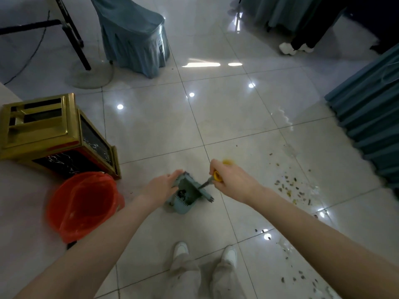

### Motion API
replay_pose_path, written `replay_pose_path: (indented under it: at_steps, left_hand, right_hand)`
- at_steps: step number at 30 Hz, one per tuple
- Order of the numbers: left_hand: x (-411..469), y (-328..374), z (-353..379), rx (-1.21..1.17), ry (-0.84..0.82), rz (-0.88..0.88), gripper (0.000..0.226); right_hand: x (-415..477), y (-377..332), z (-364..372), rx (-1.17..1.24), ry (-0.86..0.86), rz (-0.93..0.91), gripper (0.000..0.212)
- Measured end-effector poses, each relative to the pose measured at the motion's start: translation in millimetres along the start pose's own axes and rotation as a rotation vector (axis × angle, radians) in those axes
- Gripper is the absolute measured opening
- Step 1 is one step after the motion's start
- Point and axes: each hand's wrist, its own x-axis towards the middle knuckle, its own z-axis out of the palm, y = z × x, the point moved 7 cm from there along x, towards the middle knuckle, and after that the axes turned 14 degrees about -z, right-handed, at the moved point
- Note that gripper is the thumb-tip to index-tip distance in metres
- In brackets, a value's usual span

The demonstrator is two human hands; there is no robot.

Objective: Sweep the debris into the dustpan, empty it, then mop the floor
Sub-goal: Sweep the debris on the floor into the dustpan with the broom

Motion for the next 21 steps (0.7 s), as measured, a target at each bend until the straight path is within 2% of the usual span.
replay_pose_path:
  at_steps: [4,6,11,14,18,21]
  left_hand:
    - [-13,8,10,-0.033,0.008,0.043,0.049]
    - [-23,14,14,-0.035,-0.007,0.036,0.05]
    - [-49,36,29,-0.01,-0.027,0.011,0.049]
    - [-66,47,40,0.012,-0.032,-0.018,0.05]
    - [-95,55,61,0.015,-0.04,-0.088,0.053]
    - [-118,62,76,0.005,-0.007,-0.096,0.052]
  right_hand:
    - [-37,0,24,0.043,0.006,0.063,0.013]
    - [-49,6,34,0.04,-0.023,0.156,0.012]
    - [-73,18,64,0.011,-0.248,0.338,0.035]
    - [-93,20,91,0.06,-0.357,0.384,0.023]
    - [-128,25,134,0.189,-0.388,0.457,0.031]
    - [-157,32,169,0.255,-0.38,0.517,0.03]
